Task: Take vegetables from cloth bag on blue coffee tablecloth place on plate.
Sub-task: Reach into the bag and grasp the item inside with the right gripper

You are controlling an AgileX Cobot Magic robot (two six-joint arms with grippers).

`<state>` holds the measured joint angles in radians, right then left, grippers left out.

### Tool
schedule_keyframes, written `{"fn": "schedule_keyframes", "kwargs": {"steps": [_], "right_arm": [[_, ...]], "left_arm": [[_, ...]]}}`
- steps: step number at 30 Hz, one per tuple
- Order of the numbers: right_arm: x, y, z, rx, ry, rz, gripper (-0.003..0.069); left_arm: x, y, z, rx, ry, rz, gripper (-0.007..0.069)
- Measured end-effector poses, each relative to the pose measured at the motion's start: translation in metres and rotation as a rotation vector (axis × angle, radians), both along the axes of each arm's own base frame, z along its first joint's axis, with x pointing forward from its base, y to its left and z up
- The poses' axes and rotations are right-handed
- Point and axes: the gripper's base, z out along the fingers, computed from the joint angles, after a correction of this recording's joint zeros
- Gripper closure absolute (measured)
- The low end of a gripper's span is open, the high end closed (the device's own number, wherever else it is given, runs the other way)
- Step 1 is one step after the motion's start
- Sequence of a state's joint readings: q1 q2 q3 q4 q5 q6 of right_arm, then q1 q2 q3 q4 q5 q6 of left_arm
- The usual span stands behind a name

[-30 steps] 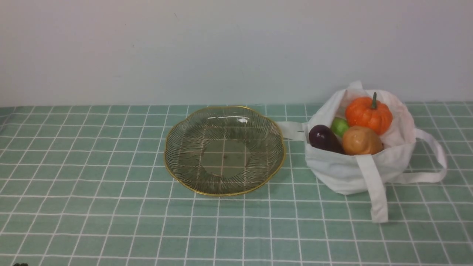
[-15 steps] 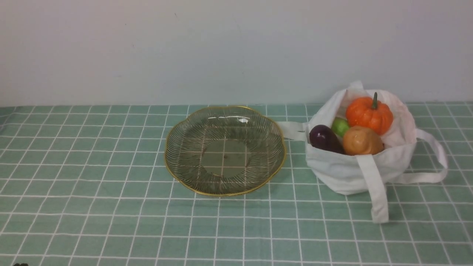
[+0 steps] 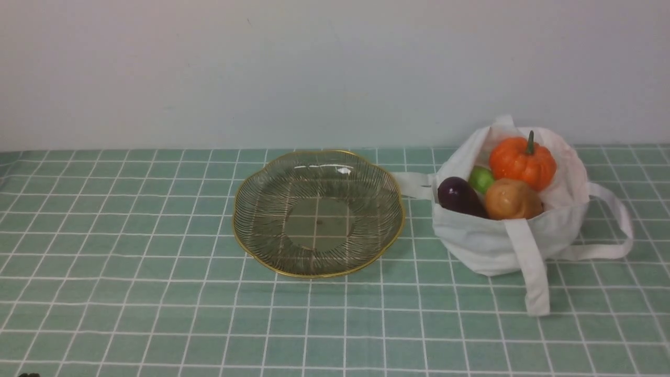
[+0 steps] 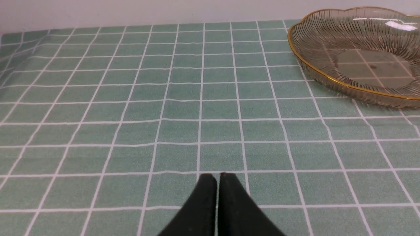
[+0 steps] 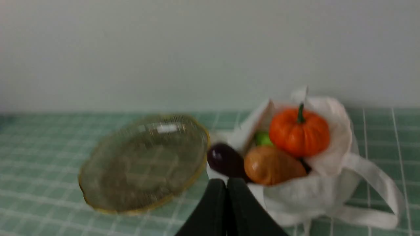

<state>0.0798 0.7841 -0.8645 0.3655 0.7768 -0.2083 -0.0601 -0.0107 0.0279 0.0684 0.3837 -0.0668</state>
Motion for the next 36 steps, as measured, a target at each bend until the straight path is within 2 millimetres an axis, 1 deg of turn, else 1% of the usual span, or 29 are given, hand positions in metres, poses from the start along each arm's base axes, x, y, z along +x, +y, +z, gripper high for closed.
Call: {"fn": "schedule_keyframes", "kwargs": {"steps": [3, 7, 8, 9, 11, 13, 14, 17, 18, 19, 20, 21, 22, 25, 27, 29, 31, 36], "right_arm": [[0.047, 0.003, 0.001, -0.088, 0.131, 0.04, 0.067], [0.103, 0.012, -0.004, -0.114, 0.229, 0.076, 0.0656], [0.112, 0.015, -0.006, -0.119, 0.248, 0.088, 0.0648], [0.127, 0.021, -0.012, -0.126, 0.285, 0.11, 0.0627], [0.139, 0.028, -0.018, -0.141, 0.314, 0.135, 0.0603], [0.159, 0.04, -0.031, -0.174, 0.357, 0.169, 0.0542], [0.169, 0.044, -0.04, -0.195, 0.38, 0.178, 0.0498], [0.188, 0.052, -0.061, -0.24, 0.438, 0.184, 0.0395], [0.196, 0.052, -0.072, -0.265, 0.468, 0.171, 0.0319], [0.197, 0.053, -0.074, -0.268, 0.473, 0.169, 0.0319], [0.201, 0.053, -0.081, -0.28, 0.49, 0.162, 0.0271], [0.208, 0.052, -0.092, -0.297, 0.516, 0.141, 0.0205], [0.211, 0.052, -0.099, -0.303, 0.533, 0.128, 0.016], [0.217, 0.052, -0.11, -0.304, 0.557, 0.101, 0.0065], [0.22, 0.052, -0.116, -0.299, 0.561, 0.092, 0.002], [0.223, 0.053, -0.12, -0.294, 0.558, 0.087, 0.0001], [0.225, 0.053, -0.124, -0.295, 0.561, 0.086, -0.0004], [0.231, 0.053, -0.139, -0.32, 0.587, 0.088, 0.0008]], "left_arm": [[0.0, 0.0, 0.0, 0.0, 0.0, 0.0, 0.0632], [0.0, 0.0, 0.0, 0.0, 0.0, 0.0, 0.0632], [0.0, 0.0, 0.0, 0.0, 0.0, 0.0, 0.0632], [0.0, 0.0, 0.0, 0.0, 0.0, 0.0, 0.0632], [0.0, 0.0, 0.0, 0.0, 0.0, 0.0, 0.0632], [0.0, 0.0, 0.0, 0.0, 0.0, 0.0, 0.0632], [0.0, 0.0, 0.0, 0.0, 0.0, 0.0, 0.0632], [0.0, 0.0, 0.0, 0.0, 0.0, 0.0, 0.0632], [0.0, 0.0, 0.0, 0.0, 0.0, 0.0, 0.0632], [0.0, 0.0, 0.0, 0.0, 0.0, 0.0, 0.0632], [0.0, 0.0, 0.0, 0.0, 0.0, 0.0, 0.0632], [0.0, 0.0, 0.0, 0.0, 0.0, 0.0, 0.0632], [0.0, 0.0, 0.0, 0.0, 0.0, 0.0, 0.0632], [0.0, 0.0, 0.0, 0.0, 0.0, 0.0, 0.0632], [0.0, 0.0, 0.0, 0.0, 0.0, 0.0, 0.0632], [0.0, 0.0, 0.0, 0.0, 0.0, 0.0, 0.0632], [0.0, 0.0, 0.0, 0.0, 0.0, 0.0, 0.0632], [0.0, 0.0, 0.0, 0.0, 0.0, 0.0, 0.0632]]}}
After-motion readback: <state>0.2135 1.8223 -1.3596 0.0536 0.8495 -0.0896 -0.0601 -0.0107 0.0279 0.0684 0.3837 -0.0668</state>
